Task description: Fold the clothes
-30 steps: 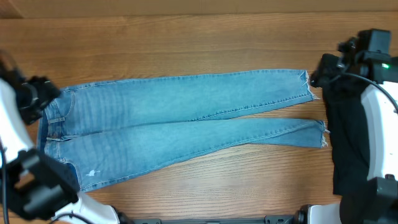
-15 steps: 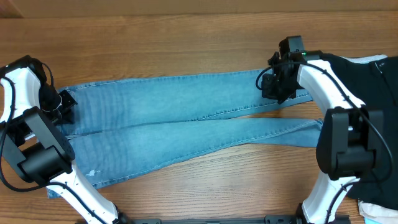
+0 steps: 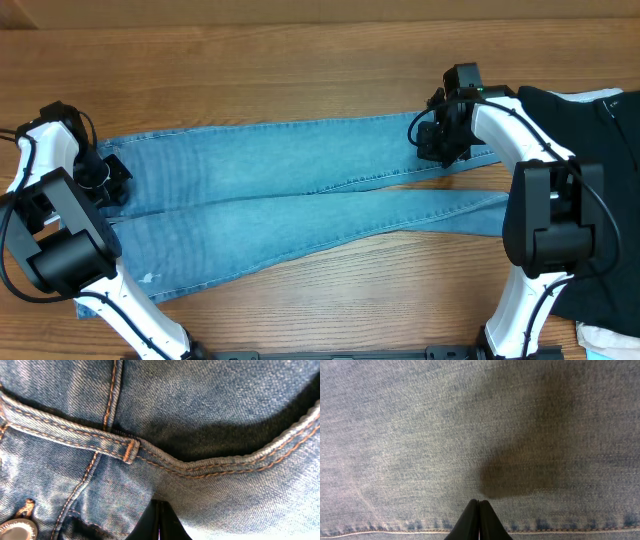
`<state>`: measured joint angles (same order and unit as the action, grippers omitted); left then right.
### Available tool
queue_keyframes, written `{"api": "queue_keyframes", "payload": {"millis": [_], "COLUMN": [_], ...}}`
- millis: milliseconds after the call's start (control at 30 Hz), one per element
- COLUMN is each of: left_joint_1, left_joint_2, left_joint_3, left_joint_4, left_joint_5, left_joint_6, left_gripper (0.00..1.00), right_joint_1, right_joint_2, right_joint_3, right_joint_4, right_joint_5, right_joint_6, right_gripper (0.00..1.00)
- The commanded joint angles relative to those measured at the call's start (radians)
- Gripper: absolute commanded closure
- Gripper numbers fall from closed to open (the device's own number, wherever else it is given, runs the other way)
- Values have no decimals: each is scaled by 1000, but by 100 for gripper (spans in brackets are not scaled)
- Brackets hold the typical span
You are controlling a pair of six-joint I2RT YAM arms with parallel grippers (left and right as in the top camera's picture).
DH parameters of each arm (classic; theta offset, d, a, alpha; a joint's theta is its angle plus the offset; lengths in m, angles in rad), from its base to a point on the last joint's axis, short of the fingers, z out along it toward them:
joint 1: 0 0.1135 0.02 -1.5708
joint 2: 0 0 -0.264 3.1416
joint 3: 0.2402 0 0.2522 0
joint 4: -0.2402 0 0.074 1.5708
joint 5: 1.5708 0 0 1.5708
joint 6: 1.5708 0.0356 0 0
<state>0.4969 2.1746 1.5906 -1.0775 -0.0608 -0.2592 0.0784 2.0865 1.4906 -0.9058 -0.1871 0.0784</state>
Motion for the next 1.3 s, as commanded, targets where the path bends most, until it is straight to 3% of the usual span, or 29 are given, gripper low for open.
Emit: {"api": "queue_keyframes", "payload": {"millis": [0,300,567,800,900,933,967,1000,1033,1067,1100,1133,1267], "left_joint_1": [-22,-107,-131,-131,-132,-131,-130,-130,-130,-130,-129,-126,-108], "left_joint_2": [13,42,230,246,245,245,245,245,245,245,246,246,246], "left_joint_3": [-26,-51,-21,71,278,407,674,813,844,845,831,806,650], "left_joint_4": [44,224,570,727,558,442,174,-30,-124,-177,-218,-241,-277], "left_joint_5": [-10,-25,-28,37,87,87,85,83,78,77,72,68,69], "left_joint_6": [-10,29,54,97,177,187,185,166,146,130,114,93,67], "left_gripper": [96,96,96,96,70,53,35,38,48,63,86,96,96], "right_joint_1": [0,0,-3,-4,-4,-4,-4,-4,-4,-7,-10,-16,-35], "right_joint_2": [8,164,171,181,173,155,79,6,-46,-82,-112,-137,-175], "right_joint_3": [2,2,2,2,55,91,150,155,155,155,155,155,154], "right_joint_4": [22,150,472,765,783,750,637,536,447,376,304,227,-29], "right_joint_5": [-5,14,179,208,208,208,208,208,209,209,208,208,193], "right_joint_6": [5,26,76,105,105,105,105,105,105,106,118,144,162], "right_gripper": [96,96,96,96,96,91,68,60,57,58,58,58,56]}}
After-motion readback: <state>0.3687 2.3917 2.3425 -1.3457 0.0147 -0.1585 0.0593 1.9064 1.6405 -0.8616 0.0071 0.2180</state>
